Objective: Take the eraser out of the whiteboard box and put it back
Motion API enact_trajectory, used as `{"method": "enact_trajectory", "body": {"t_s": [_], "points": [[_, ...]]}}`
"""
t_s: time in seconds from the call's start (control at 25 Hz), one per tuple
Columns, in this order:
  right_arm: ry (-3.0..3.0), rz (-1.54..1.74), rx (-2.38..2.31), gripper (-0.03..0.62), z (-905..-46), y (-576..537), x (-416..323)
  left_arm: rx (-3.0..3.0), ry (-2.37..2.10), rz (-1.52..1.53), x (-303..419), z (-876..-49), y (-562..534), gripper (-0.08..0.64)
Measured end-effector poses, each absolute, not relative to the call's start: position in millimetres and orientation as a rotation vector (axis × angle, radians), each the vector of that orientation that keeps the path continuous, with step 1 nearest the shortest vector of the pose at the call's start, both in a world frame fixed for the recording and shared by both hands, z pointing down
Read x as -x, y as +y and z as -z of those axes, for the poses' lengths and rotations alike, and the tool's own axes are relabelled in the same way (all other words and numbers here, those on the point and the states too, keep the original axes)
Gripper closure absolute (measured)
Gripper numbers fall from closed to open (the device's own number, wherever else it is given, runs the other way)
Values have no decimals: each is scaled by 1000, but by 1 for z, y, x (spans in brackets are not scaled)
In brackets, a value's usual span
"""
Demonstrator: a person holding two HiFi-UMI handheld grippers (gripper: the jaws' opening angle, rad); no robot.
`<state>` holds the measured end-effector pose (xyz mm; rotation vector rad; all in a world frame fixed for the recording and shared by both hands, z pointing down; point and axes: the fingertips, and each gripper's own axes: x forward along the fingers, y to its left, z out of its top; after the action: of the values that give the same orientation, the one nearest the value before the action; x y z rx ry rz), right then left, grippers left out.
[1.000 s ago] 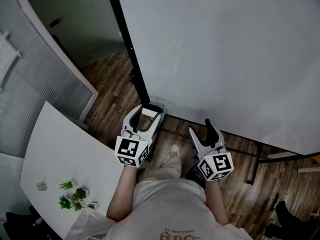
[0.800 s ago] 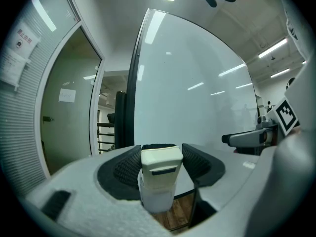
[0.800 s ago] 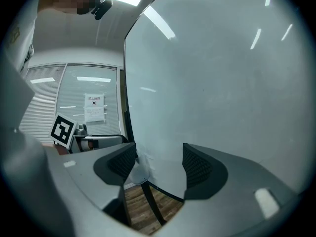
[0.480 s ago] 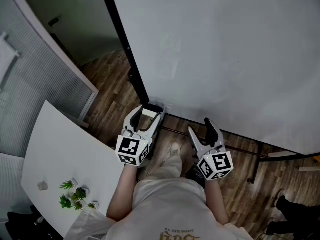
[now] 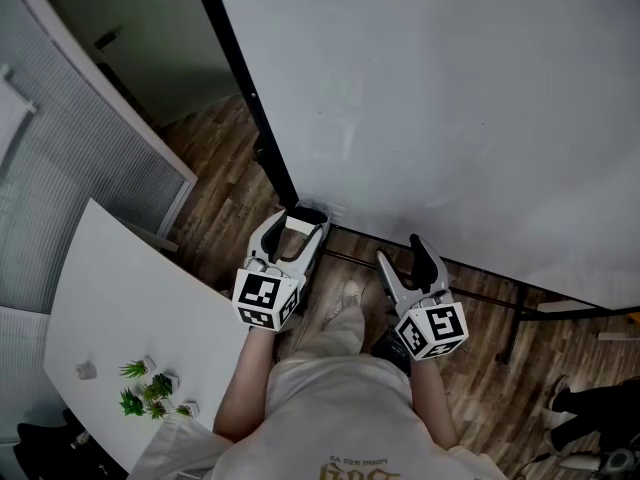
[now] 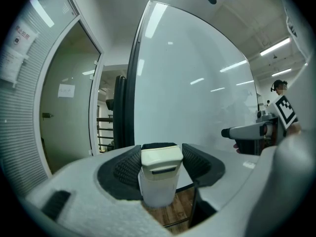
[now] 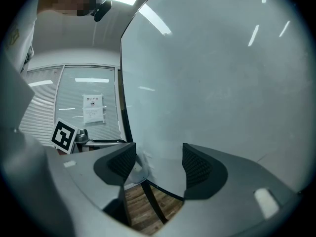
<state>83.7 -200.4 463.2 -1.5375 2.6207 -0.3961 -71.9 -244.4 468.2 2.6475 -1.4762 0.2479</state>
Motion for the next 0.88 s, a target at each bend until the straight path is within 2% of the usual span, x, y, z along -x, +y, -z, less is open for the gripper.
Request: {"method": "enact_trajectory", "body": {"t_s": [0.88], "points": [[2629,415,1535,305,-468,-207,-84,-2612,-1428,-296,68,-488,-254,301]]}}
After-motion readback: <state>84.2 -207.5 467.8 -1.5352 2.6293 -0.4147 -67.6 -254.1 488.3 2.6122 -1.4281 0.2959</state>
